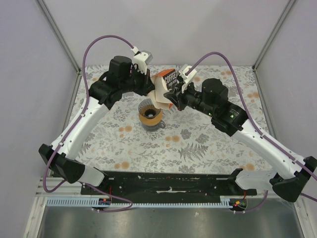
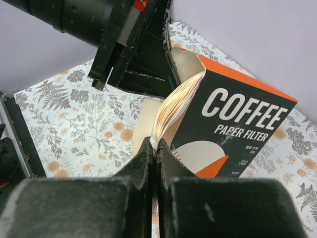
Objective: Place the coffee filter in the dripper
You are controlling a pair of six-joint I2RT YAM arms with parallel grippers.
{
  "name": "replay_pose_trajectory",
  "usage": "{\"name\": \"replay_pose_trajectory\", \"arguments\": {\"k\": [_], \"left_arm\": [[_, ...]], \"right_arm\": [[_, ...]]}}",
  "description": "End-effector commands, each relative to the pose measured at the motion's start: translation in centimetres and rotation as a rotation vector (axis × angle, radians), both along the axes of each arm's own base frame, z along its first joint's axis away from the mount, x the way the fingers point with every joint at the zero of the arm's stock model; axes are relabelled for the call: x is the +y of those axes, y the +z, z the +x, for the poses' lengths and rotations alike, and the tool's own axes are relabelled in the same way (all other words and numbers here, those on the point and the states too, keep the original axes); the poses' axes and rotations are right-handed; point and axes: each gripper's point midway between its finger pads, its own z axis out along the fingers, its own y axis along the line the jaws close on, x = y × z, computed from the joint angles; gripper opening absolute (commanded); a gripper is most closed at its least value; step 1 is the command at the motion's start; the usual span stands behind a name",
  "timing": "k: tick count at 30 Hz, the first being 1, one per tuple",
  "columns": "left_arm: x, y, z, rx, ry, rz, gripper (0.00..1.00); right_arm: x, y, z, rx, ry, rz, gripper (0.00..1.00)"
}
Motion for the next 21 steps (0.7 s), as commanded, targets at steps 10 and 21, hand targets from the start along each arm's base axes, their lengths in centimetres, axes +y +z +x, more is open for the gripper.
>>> {"name": "replay_pose_trajectory", "arguments": {"k": [10,21], "left_arm": [[2.4,4.7,2.1,-0.134,0.117,-0.010,0.02],[9.7,5.0,5.1,-0.102,0.286,-0.013,0.02]], "right_arm": [[-0.9,4.8,-2.7,-0.127,0.084,0.108,0.00],[-1.9,7.0,-5.4,-0.167,0.148,0.181,0.00]]}}
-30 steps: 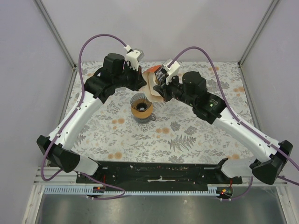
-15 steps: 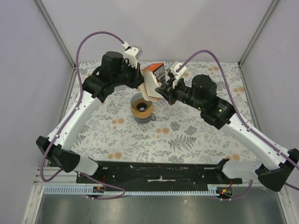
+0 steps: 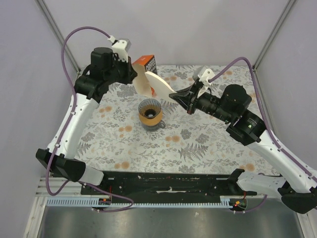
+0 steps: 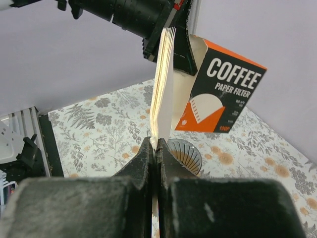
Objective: Place the coffee filter in the dripper
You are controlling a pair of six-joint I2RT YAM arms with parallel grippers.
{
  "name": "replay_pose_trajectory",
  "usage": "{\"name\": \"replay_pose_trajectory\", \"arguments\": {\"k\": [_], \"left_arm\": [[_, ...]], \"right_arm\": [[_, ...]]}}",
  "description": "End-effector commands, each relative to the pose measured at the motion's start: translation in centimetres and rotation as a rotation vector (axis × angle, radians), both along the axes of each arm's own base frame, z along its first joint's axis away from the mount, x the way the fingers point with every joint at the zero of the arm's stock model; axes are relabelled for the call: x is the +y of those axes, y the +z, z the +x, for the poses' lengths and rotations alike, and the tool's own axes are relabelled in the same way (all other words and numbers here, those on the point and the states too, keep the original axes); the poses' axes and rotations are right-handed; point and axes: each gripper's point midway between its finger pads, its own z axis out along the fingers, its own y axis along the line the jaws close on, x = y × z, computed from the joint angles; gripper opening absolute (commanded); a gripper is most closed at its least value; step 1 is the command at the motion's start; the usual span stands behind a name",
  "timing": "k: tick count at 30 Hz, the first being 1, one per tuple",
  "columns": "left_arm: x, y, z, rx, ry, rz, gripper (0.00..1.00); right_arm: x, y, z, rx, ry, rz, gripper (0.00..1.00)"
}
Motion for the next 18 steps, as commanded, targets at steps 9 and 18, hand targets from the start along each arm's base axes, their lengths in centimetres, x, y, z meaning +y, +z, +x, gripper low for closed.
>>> {"name": "replay_pose_trajectory", "arguments": {"k": [9,18], "left_arm": [[11.5,-4.5,-0.4,0.165,0.098,0.222,0.02],[17.5,-13.8,-3.7,0.375,0.087,0.374,0.02]], "right_arm": [[-0.4,0.7,-0.7,-0.026,0.014,0.027,0.00],[0.7,-1.0,0.1,0.005,0.032,-0.026,0.00]]}}
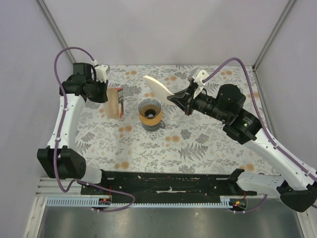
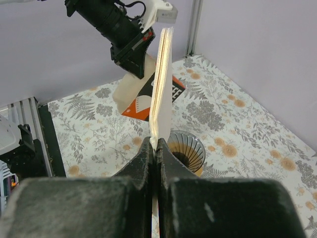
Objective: Place the coffee filter in the dripper
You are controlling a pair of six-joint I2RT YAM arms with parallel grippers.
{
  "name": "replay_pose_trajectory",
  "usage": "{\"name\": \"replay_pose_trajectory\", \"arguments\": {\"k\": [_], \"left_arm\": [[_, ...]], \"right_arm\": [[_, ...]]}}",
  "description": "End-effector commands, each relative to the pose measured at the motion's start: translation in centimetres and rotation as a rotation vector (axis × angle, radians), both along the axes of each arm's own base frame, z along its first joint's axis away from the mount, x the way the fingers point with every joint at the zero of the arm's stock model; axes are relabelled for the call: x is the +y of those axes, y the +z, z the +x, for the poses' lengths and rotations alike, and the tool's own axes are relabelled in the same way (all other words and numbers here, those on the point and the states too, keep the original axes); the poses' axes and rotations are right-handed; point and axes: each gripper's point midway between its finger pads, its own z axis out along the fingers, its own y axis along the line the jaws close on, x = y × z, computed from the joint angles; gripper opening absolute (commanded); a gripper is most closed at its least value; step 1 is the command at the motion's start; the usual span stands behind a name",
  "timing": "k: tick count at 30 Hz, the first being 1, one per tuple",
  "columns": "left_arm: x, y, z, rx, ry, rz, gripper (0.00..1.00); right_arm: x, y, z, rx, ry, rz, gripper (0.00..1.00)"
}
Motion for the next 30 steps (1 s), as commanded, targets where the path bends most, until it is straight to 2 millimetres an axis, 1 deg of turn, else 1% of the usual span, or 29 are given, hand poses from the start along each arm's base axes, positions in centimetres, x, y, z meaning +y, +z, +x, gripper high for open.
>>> {"name": "replay_pose_trajectory", "arguments": {"k": [1,5,8,13,16,17,21,23,26,30], "left_arm": [[2.8,-4.1,-2.2,0.108,-0.052,0.083,0.02],[4.1,-8.0,-2.9,0.216,-0.052,0.090,0.02],[4.3,-10.5,-3.3,0.291,-0.063,0.091,0.02],[3.8,-12.8,-3.7,0.362,-0.099,0.065,0.02],[3.7,-13.7,-3.6,0.386,-0.112,0.059,0.10],[3.6,-13.8,-3.7,0.388,-0.117,0.056,0.14],[3.3,-13.3,-3.5,0.368,-0.125,0.044,0.46],[3.2,-12.4,-3.2,0.340,-0.127,0.043,0.55],[3.3,-11.1,-2.9,0.295,-0.123,0.051,0.63],[3.2,-9.5,-2.7,0.246,-0.124,0.053,0.66]], "right_arm": [[0.5,-0.2,0.3,-0.002,0.017,-0.016,0.00],[0.7,-0.8,0.5,0.006,0.017,-0.028,0.00],[1.0,-1.3,0.7,0.015,0.023,-0.037,0.00],[1.4,-1.9,0.8,0.027,0.032,-0.048,0.00],[1.5,-2.1,0.9,0.032,0.034,-0.052,0.00],[1.6,-2.3,1.0,0.036,0.035,-0.057,0.00],[2.0,-2.8,1.2,0.046,0.040,-0.066,0.00],[2.1,-2.7,1.2,0.047,0.043,-0.067,0.00],[2.2,-3.0,1.3,0.050,0.045,-0.074,0.00],[2.2,-3.1,1.5,0.052,0.040,-0.078,0.00]]}}
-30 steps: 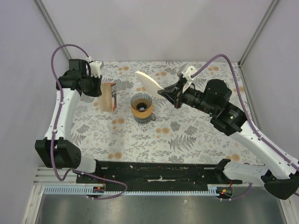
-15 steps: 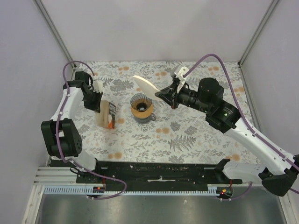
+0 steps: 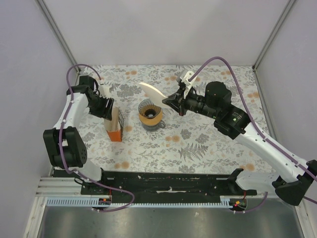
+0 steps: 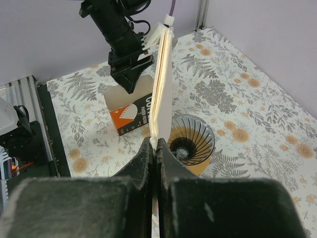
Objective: Place the coffee filter in the dripper
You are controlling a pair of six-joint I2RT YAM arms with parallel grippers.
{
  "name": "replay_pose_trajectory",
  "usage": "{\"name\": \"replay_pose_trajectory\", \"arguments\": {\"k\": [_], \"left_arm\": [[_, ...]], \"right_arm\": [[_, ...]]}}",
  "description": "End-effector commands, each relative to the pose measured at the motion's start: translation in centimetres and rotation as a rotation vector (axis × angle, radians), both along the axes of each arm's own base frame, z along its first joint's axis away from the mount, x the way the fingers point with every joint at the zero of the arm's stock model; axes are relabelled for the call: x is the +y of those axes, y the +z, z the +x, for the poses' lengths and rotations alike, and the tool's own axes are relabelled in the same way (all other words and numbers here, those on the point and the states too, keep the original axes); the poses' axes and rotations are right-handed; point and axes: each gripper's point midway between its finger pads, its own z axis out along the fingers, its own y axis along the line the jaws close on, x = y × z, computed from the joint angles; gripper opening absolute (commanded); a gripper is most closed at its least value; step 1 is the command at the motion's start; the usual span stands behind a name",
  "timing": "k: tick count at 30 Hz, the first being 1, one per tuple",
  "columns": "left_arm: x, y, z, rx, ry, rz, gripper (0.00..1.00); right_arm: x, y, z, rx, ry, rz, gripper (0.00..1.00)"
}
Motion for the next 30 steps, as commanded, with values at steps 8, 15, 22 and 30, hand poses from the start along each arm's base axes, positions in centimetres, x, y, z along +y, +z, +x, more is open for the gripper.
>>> {"name": "replay_pose_trajectory", "arguments": {"k": [8,15,22,30], "left_arm": [[-1.0,6.9,1.6,-0.222,-0.046,-0.038,0.70],[-2.7,10.4,1.3,-0.290,-0.079,-0.123,0.73],[-4.4,13.6,0.5,-0.347,-0.122,-0.204,0.74],[-7.4,17.4,-0.5,-0.415,-0.205,-0.363,0.79]], "right_arm": [[0.3,0.8,0.4,-0.025,0.005,0.002,0.00],[0.2,0.9,0.4,-0.032,0.002,-0.001,0.00],[0.1,0.6,0.6,-0.031,-0.007,-0.008,0.00],[0.5,1.0,0.5,-0.019,0.007,0.001,0.00]]}}
